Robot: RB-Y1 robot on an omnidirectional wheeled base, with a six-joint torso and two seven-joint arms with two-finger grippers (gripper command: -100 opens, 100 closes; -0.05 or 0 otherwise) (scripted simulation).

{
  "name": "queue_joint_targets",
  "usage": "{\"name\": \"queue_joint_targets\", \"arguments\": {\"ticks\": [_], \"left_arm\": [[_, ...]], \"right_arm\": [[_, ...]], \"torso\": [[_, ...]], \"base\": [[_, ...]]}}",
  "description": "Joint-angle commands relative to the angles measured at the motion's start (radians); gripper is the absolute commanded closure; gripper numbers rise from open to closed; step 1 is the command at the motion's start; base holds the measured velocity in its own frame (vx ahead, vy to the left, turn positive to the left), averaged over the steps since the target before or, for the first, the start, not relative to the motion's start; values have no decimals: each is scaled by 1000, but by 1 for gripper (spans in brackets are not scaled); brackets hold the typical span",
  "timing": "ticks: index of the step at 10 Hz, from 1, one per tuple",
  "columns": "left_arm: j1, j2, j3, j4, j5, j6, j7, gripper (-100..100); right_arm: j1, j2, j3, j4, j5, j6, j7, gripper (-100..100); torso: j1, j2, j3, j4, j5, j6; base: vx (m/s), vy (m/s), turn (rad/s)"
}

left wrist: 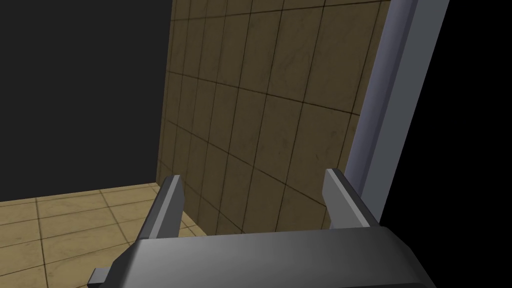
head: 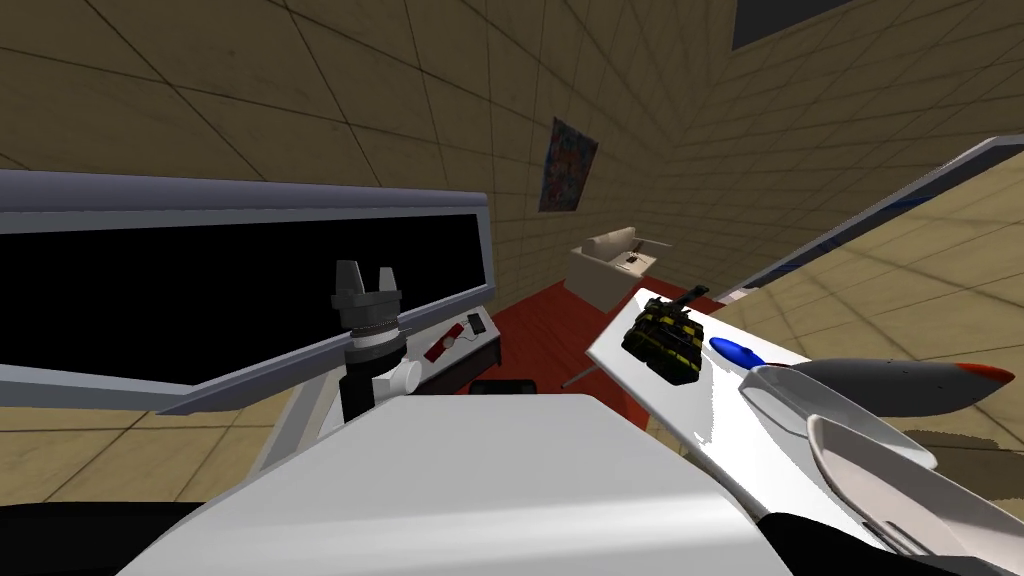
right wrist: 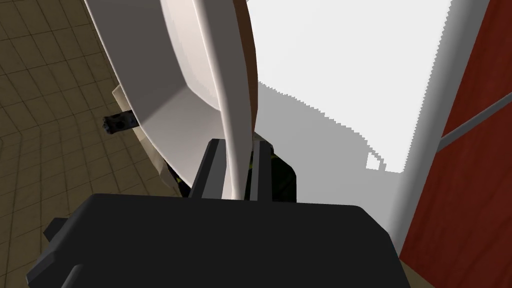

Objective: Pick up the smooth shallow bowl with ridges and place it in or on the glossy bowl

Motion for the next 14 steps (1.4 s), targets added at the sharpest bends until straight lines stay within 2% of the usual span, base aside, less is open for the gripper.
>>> {"name": "queue_joint_targets", "arguments": {"ticks": [1,6,9,14], "left_arm": [[0,0,0,0,0,0,0,0],[0,0,0,0,0,0,0,0],[0,0,0,0,0,0,0,0],[0,0,0,0,0,0,0,0]], "right_arm": [[20,-29,-24,14,-32,9,-17,100],[104,-75,-117,44,-83,-33,-71,100],[162,-112,-156,80,-106,-99,-137,100],[218,-152,-184,131,-124,-189,-226,100]], "torso": [[0,0,0,0,0,0],[-2,-3,-1,0,0,-1],[-12,-1,0,0,-2,-1],[-13,2,1,0,-3,-3]], "base": [[4,-4,30],[15,-23,120],[-26,-162,213],[-69,-165,214]]}}
